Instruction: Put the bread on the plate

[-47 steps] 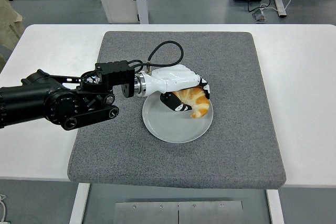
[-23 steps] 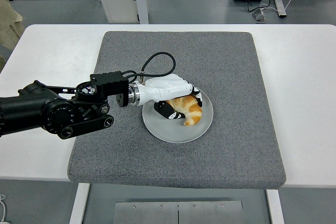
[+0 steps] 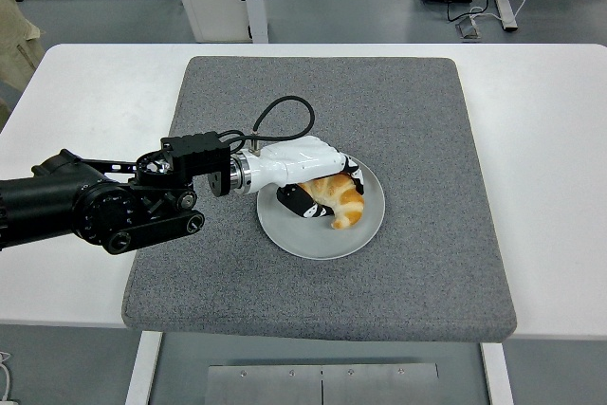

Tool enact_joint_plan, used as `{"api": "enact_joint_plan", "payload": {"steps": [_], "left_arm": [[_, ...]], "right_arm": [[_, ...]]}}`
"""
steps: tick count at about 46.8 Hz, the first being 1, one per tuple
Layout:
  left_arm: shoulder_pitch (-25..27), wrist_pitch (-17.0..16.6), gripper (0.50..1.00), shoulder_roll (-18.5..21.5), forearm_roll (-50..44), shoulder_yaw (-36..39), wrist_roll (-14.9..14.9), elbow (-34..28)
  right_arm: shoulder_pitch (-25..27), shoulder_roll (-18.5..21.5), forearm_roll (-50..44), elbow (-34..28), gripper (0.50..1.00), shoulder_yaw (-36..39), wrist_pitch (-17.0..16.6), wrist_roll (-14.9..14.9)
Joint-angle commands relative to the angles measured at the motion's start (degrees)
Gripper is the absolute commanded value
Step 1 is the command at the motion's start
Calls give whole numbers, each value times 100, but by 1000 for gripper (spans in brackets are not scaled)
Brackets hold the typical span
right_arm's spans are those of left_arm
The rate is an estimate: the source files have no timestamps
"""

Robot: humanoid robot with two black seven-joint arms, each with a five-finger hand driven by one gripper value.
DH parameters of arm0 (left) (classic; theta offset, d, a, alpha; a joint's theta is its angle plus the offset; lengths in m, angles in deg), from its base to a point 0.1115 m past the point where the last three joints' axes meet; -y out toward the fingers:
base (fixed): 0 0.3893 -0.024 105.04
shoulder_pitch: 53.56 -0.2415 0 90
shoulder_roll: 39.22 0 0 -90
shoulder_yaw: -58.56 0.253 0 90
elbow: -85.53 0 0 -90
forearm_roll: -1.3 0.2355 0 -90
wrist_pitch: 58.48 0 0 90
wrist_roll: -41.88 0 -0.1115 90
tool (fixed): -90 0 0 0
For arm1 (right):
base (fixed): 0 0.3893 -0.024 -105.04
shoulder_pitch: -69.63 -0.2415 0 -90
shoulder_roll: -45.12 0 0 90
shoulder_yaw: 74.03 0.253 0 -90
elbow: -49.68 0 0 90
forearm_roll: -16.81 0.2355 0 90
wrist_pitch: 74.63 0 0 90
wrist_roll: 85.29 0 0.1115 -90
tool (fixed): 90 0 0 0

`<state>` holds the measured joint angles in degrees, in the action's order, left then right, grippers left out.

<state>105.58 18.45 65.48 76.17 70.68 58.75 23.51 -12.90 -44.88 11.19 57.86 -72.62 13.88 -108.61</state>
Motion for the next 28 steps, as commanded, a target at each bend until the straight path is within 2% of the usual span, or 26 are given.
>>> {"api": "enact_joint_plan", "payload": {"steps": [1,2,18,28], "left_arm": [[21,76,895,68,-25,-9,0,-82],[21,103,999,103,-34,-17,0,-108],[100,147,999,261,-43,-70,-44,-240],[434,164,999,490,-218,-149,-88,-592]], "right_arm": [[0,0,0,-1,1000,0,0,3],[0,0,0,7,1000,0,0,3],[0,0,0,-1,1000,0,0,3],[0,0,0,-1,1000,0,0,3]]}}
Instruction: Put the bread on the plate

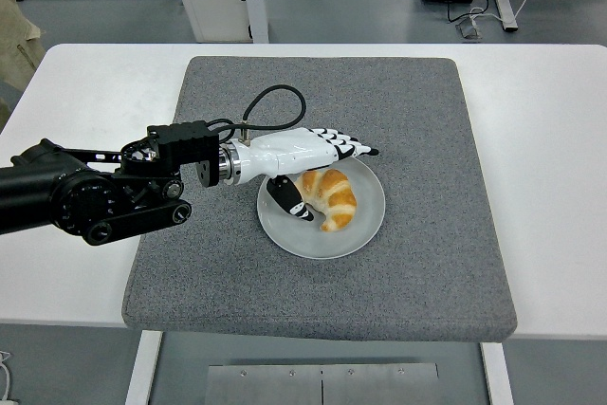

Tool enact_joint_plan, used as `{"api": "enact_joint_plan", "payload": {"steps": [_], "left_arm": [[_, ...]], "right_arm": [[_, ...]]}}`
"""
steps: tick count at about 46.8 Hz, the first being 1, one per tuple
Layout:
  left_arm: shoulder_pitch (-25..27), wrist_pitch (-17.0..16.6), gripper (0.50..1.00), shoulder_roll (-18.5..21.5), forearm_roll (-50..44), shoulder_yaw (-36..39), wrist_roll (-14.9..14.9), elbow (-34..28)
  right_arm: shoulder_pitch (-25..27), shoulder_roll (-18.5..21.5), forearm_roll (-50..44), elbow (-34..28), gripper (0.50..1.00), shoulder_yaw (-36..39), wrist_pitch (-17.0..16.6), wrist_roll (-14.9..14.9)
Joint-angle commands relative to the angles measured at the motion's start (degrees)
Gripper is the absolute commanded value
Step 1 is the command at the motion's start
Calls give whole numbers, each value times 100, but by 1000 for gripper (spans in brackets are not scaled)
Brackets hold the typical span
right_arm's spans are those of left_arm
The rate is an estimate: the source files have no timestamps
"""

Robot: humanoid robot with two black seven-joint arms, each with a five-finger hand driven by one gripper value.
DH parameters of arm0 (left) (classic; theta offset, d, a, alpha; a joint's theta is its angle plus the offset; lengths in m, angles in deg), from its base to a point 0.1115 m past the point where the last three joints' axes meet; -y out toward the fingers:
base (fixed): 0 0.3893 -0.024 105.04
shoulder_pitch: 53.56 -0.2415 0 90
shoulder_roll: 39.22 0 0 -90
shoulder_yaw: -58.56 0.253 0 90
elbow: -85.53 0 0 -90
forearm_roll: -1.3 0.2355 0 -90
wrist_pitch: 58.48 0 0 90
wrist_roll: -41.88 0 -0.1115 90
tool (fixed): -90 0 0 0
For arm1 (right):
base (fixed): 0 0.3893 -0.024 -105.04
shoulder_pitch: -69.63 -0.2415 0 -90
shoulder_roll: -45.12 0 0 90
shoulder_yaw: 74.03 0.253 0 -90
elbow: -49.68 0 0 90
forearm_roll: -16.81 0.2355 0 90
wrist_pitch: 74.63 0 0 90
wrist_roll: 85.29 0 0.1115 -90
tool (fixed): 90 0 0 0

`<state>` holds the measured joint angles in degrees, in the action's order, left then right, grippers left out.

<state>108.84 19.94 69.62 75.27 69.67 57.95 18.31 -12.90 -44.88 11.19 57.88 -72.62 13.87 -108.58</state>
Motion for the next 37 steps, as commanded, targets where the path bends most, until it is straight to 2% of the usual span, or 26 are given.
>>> {"api": "enact_joint_plan", "payload": {"steps": [1,23,31,37], "left_arm": [[161,16,999,93,-189,-65,-7,-81],[1005,95,999,278,-2562,-830,10,-46],[1067,227,999,331,-3151,-1190,10,15],[996,271,998,304,-3616,-1383,-16,313]], "right_arm": [[0,0,0,-3,1000,0,0,-9],[0,0,0,-3,1000,0,0,0],[0,0,0,6,1000,0,0,0],[0,0,0,6,1000,0,0,0]]}}
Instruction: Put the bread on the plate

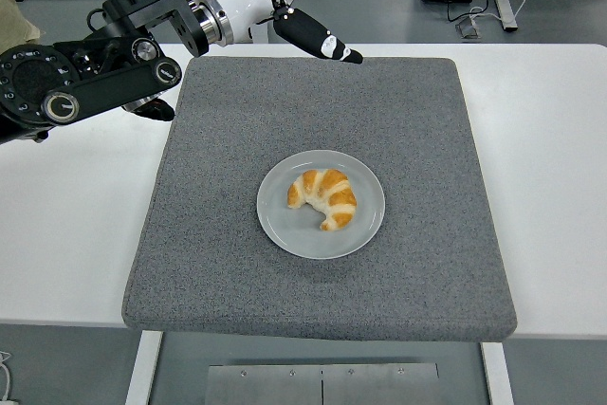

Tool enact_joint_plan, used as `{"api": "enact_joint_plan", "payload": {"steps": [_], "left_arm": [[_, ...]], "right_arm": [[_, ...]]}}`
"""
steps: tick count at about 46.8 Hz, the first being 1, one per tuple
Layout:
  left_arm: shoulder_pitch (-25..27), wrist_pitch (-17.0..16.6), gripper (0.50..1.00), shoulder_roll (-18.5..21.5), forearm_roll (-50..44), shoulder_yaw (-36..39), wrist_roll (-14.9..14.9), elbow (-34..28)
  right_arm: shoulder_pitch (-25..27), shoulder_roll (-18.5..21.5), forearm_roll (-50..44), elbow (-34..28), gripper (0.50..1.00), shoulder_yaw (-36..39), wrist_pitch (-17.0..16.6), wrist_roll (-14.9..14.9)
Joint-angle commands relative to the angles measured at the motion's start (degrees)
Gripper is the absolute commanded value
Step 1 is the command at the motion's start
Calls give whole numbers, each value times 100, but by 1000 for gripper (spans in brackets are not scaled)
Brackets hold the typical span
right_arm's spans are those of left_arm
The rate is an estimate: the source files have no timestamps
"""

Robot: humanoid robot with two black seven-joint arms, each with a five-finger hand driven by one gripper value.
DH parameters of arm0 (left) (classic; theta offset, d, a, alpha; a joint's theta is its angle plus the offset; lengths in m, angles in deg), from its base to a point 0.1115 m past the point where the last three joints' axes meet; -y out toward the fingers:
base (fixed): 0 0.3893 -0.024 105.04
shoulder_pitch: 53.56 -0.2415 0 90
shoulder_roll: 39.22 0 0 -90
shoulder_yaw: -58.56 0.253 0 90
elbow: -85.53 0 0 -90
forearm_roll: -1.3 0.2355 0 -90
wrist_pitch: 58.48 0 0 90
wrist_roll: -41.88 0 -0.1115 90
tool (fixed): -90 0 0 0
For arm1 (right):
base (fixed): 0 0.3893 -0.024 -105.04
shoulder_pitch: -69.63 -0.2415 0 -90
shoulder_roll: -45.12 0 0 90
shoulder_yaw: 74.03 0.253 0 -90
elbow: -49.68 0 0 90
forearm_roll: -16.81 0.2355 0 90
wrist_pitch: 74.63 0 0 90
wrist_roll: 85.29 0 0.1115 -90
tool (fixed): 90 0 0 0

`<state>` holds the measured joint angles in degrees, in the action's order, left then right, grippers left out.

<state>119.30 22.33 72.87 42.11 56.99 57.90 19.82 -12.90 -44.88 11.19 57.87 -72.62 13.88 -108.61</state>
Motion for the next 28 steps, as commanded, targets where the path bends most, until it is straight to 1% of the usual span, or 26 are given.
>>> {"api": "enact_joint_plan", "payload": {"steps": [1,4,7,10,12,17,23,28], "left_arm": [[-68,49,998,-47,-475,-185,-20,224],[-199,58,999,-117,-1169,-413,-151,487],[-270,76,999,-249,-1679,-563,-379,795],[-270,120,999,-329,-1918,-642,-617,963],[-279,146,999,-355,-1936,-686,-696,1007],[-323,155,999,-434,-1962,-888,-714,1226],[-481,216,999,-724,-2278,-1406,-767,1753],[-578,453,999,-943,-2489,-1749,-837,2342]], "right_arm": [[0,0,0,7,1000,0,0,3],[0,0,0,6,1000,0,0,3],[0,0,0,-2,1000,0,0,3],[0,0,0,-2,1000,0,0,3],[0,0,0,-2,1000,0,0,-5],[0,0,0,7,1000,0,0,3],[0,0,0,6,1000,0,0,3],[0,0,0,-2,1000,0,0,3]]}}
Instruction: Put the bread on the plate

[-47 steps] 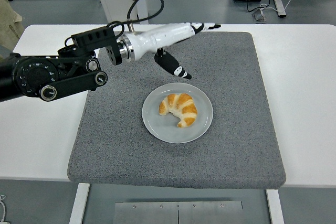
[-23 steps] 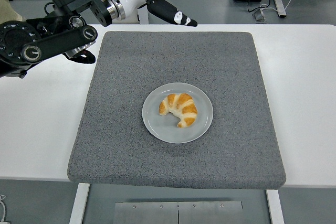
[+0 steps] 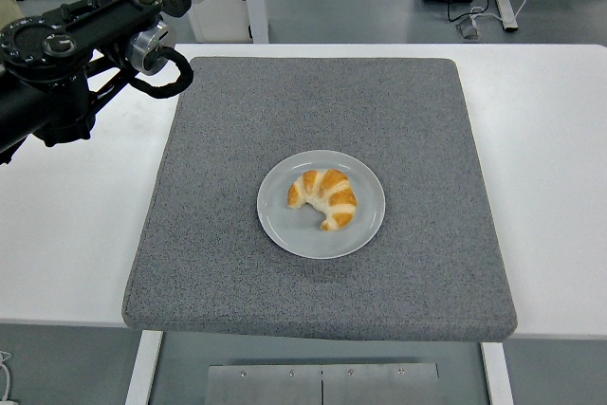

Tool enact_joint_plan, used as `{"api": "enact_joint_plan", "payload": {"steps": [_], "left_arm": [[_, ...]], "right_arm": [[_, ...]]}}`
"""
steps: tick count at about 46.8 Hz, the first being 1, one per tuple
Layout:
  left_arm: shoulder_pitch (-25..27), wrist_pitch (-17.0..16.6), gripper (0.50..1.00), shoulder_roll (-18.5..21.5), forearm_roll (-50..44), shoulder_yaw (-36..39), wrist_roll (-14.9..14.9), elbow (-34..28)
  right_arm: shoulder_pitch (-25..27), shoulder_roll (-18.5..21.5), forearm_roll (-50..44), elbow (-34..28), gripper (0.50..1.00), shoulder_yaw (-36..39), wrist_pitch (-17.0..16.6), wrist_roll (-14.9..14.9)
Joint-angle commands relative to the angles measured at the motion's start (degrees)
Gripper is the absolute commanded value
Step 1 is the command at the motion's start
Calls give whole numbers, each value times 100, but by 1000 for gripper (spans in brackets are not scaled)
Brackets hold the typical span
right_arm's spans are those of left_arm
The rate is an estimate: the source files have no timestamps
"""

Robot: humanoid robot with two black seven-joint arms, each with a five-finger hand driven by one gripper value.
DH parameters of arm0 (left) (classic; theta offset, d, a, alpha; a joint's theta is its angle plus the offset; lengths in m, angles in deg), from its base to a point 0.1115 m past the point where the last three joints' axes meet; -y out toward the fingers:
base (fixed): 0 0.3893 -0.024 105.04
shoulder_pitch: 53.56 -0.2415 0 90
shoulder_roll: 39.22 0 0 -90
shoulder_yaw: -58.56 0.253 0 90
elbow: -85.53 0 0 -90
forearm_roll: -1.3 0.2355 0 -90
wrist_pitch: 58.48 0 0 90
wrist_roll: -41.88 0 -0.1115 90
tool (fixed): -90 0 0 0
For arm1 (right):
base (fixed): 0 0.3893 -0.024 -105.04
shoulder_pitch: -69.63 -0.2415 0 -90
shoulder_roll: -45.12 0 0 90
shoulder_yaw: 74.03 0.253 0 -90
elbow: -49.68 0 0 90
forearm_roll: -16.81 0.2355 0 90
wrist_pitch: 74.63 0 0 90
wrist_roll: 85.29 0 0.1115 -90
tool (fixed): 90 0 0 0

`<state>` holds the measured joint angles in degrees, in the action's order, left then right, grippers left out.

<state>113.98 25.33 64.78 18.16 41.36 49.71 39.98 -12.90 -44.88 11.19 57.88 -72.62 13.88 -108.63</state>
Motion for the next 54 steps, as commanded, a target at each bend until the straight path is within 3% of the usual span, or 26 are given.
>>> {"api": "enact_joint_plan", "payload": {"steps": [1,9,15,19,39,54], "left_arm": [[-54,214,999,-187,-112,-257,-19,414],[-335,451,999,-512,-402,-1004,-10,995],[-581,996,999,-679,-912,-1593,-1,1381],[-652,1164,999,-907,-1149,-1831,17,1829],[-1144,1427,999,-1277,-1756,-2279,131,2471],[-1390,1577,999,-1321,-1782,-2420,263,2533]], "right_arm": [[0,0,0,6,1000,0,0,4],[0,0,0,6,1000,0,0,4],[0,0,0,6,1000,0,0,4],[0,0,0,-3,1000,0,0,4],[0,0,0,-3,1000,0,-9,4],[0,0,0,85,1000,9,-27,-4]]}}
